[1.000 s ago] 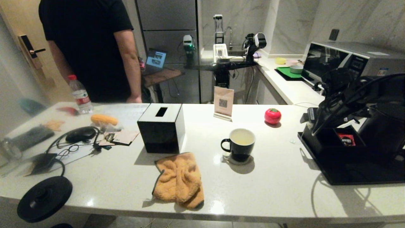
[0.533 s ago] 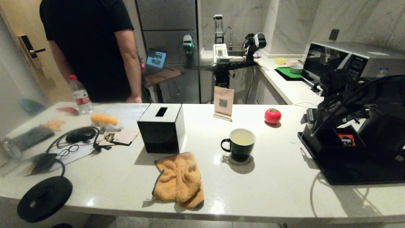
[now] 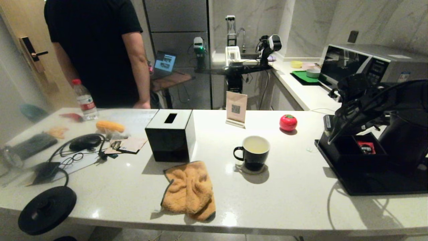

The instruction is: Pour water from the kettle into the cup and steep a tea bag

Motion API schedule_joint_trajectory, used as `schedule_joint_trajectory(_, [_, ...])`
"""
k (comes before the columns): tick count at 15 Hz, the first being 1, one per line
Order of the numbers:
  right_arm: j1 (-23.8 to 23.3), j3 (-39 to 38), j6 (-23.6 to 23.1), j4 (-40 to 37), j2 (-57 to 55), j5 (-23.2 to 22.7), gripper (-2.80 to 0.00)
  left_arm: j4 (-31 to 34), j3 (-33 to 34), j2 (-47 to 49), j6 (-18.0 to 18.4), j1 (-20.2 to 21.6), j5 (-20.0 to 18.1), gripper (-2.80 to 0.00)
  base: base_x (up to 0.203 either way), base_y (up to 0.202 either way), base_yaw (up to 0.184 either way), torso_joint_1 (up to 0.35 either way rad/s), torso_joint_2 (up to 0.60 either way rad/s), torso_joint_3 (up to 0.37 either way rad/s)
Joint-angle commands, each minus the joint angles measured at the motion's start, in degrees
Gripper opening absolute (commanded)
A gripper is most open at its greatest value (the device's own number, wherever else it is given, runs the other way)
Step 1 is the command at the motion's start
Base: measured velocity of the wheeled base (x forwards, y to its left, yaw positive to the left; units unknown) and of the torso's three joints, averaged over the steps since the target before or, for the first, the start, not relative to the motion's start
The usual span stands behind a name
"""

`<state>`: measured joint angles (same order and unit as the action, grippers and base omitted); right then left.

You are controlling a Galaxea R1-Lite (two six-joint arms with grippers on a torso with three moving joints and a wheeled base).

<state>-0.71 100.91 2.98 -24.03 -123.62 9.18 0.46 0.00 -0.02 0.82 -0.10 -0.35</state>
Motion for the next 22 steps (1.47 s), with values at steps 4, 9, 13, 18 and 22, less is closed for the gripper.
schedule_joint_trajectory(4, [0.0, -0.02, -0.03, -0.23, 0.75, 0.05, -2.8, -0.02, -0.09, 0.02, 0.02, 0.01, 0.0, -2.8, 0.0, 0.0, 0.0, 0.0, 0.0, 0.0])
schedule_joint_trajectory(9, [0.15, -0.1, 0.01, -0.32, 1.97, 0.84, -2.8, 0.05, 0.0, 0.02, 0.04, 0.01, 0.0, -2.8, 0.0, 0.0, 0.0, 0.0, 0.0, 0.0])
schedule_joint_trajectory(13, [0.18, -0.39, 0.01, -0.4, 3.8, 1.19, -2.8, 0.03, 0.0, 0.02, -0.03, 0.01, 0.0, -2.8, 0.0, 0.0, 0.0, 0.0, 0.0, 0.0])
schedule_joint_trajectory(18, [0.18, -0.37, 0.22, -0.21, 6.32, 1.21, -2.8, -0.02, -0.07, 0.02, -0.03, 0.01, 0.0, -2.8, 0.0, 0.0, 0.0, 0.0, 0.0, 0.0])
schedule_joint_trajectory(22, [0.68, -1.67, 0.27, -0.13, 9.1, 1.12, -2.8, 0.01, 0.0, 0.02, -0.03, 0.01, 0.0, -2.8, 0.0, 0.0, 0.0, 0.0, 0.0, 0.0])
